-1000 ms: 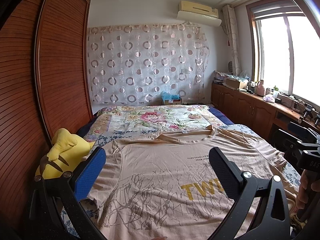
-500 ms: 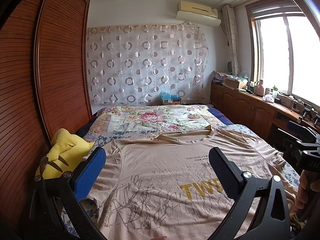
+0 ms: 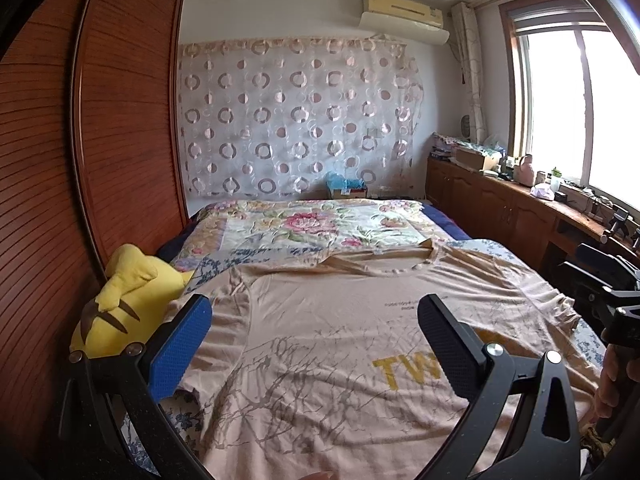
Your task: Fold small clothes
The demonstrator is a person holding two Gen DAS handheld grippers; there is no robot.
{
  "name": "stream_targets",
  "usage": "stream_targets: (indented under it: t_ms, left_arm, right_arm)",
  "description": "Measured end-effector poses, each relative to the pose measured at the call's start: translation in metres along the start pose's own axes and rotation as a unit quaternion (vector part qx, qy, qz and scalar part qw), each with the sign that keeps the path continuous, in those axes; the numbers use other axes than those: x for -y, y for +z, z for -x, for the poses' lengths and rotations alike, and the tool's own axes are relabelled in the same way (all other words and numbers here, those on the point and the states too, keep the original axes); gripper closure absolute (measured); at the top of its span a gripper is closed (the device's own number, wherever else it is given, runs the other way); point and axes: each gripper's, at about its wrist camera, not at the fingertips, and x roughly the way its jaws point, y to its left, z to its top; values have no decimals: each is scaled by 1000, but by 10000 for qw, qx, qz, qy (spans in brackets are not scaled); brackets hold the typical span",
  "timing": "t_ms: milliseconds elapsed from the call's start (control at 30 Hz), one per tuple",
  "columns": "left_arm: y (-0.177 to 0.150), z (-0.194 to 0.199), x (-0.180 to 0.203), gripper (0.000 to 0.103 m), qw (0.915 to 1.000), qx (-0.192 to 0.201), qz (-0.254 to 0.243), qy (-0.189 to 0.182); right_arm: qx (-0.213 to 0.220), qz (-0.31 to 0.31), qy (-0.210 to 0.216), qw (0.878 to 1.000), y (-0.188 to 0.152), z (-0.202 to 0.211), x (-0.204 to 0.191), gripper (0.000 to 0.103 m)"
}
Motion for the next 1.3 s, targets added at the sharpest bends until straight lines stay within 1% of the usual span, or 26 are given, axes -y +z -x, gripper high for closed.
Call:
stream_targets:
  t_ms: [233, 300, 400, 600, 667, 767, 800, 933, 1100, 1133, 1167, 1233, 1300]
  left_arm:
    - [-11, -16, -22, 0, 9996, -211, 9, 182]
    - [-14, -21, -29, 0, 9995, -274, 16, 182]
    - [-20, -29, -40, 0, 9989, -419, 31, 217]
    - [-33, -45, -64, 0, 9972, -663, -9, 358]
    - [-35, -48, -70, 0, 9967, -720, -31, 369]
    - [-40, -56, -87, 0, 9953, -936, -19, 238]
    - [-43, -59, -94, 0, 9946, -1007, -17, 255]
    - [-51, -69, -115, 0, 9899, -1312, -173, 514]
    - [-57, -79, -145, 1, 9866, -1572, -20, 446]
    - [-57, -83, -149, 5, 9853, -1655, 20, 411]
    - [-58, -88, -155, 8, 9838, -1759, 71, 347]
    - [-58, -97, -165, 24, 9807, -1922, 170, 304]
    - [-61, -108, -172, 33, 9773, -2095, 183, 240]
  right_arm:
    - [-137, 56, 119, 9998, -1, -10, 0, 0]
    - [-188, 99, 172, 9996, -1, -14, -2, 0]
    - [-276, 186, 280, 9991, 1, -21, -8, 0]
    - [-504, 317, 532, 9968, 3, -34, -9, 0]
    - [-637, 380, 657, 9951, 4, -42, -11, 0]
    - [-886, 460, 909, 9909, 5, -55, -10, 1]
    - [-955, 479, 980, 9894, 6, -58, -11, 1]
    - [-1107, 525, 1194, 9853, 12, -62, -10, 2]
    - [-1226, 743, 1314, 9809, 22, -67, -10, 2]
    - [-1254, 768, 1338, 9800, 22, -68, -10, 2]
    - [-1289, 792, 1369, 9790, 22, -69, -10, 2]
    - [-1370, 850, 1413, 9768, 21, -72, -12, 2]
    - [-1441, 921, 1444, 9746, 19, -72, -13, 2]
